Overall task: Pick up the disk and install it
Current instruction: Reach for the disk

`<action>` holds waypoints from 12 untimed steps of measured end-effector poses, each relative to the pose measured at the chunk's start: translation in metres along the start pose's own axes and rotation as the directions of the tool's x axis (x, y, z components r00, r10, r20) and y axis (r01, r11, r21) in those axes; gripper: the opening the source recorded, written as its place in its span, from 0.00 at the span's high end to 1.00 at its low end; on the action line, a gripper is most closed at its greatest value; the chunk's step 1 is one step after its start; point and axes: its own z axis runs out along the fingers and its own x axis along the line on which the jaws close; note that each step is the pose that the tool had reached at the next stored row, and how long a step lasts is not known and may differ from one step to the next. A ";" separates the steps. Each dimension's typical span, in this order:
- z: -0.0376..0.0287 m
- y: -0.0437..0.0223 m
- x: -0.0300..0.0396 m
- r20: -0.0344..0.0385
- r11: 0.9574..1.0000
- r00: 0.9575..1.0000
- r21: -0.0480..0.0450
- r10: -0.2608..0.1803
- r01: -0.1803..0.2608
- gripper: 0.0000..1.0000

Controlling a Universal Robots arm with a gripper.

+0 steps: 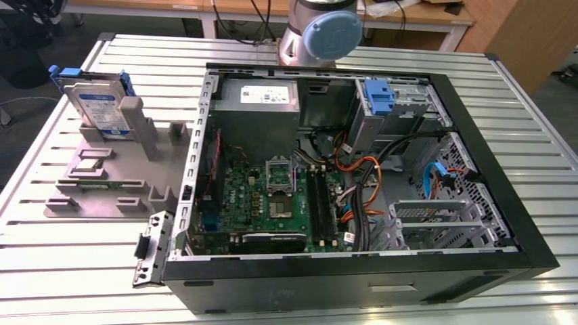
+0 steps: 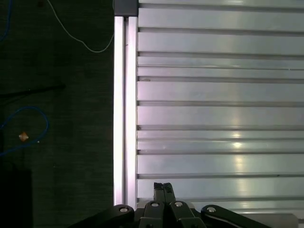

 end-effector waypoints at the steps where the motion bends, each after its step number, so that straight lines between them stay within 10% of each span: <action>1: 0.0001 -0.0011 -0.0012 0.000 1.000 1.000 0.000 0.000 0.000 0.90; 12: 0.0002 -0.0060 -0.0050 0.000 1.000 1.000 0.000 0.000 0.000 0.90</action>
